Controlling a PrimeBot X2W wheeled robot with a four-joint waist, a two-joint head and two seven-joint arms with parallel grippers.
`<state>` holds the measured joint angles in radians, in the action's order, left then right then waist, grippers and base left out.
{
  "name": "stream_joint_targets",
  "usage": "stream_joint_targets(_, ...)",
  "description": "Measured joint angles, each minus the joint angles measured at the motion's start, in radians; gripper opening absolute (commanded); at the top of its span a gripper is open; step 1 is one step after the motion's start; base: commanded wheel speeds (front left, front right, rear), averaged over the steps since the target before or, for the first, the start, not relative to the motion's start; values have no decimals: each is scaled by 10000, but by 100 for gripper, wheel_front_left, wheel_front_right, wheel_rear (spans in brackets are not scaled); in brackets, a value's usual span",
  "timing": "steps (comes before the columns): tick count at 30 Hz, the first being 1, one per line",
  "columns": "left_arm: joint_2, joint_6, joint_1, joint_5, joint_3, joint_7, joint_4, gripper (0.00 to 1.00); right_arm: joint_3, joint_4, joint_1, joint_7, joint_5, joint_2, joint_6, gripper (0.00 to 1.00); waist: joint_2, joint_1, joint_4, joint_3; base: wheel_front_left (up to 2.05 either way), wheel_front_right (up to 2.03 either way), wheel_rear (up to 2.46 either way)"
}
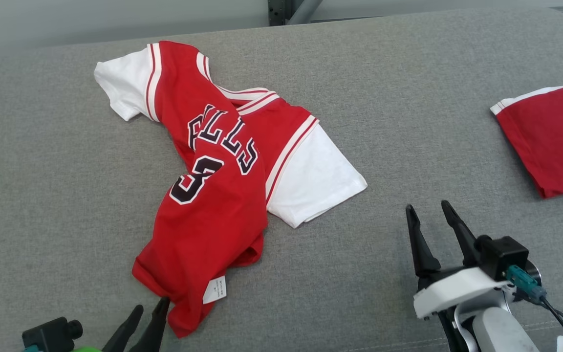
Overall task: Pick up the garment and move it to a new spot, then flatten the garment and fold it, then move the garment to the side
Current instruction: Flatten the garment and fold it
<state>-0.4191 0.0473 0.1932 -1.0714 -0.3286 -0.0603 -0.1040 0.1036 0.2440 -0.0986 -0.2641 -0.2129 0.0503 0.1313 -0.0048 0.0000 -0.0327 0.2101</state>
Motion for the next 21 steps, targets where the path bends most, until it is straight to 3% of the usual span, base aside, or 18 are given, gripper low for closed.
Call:
stream_joint_targets(7, -318, 918, 78, 920, 456, 656, -746, 100, 280, -63, -1120, 0, 533, -4, 0, 100, 0, 0, 276, -112, 0, 0, 0)
stream_joint_targets(11, -153, 1007, -605, 2161, 245, 1689, -974, 100, 171, -173, -1416, 0, 746, -2, 0, 100, 0, 0, 534, -199, 0, 0, 0)
stream_joint_targets(13, 36, 834, -1046, 2725, -217, 1964, -938, 100, 199, -192, -1419, 0, 763, -6, 0, 100, 0, 0, 630, -267, 0, 0, 0)
stream_joint_targets(18, 642, 671, -2327, 3398, -917, 2127, -297, 100, 464, -290, -1526, 0, 765, -21, 0, 100, 0, 0, 480, -387, 0, 0, 0)
stream_joint_targets(21, 644, 779, -2814, 3695, -909, 2115, 180, 100, 564, -324, -1536, 0, 763, -6, 0, 100, 0, 0, 205, -401, 0, 0, 0)
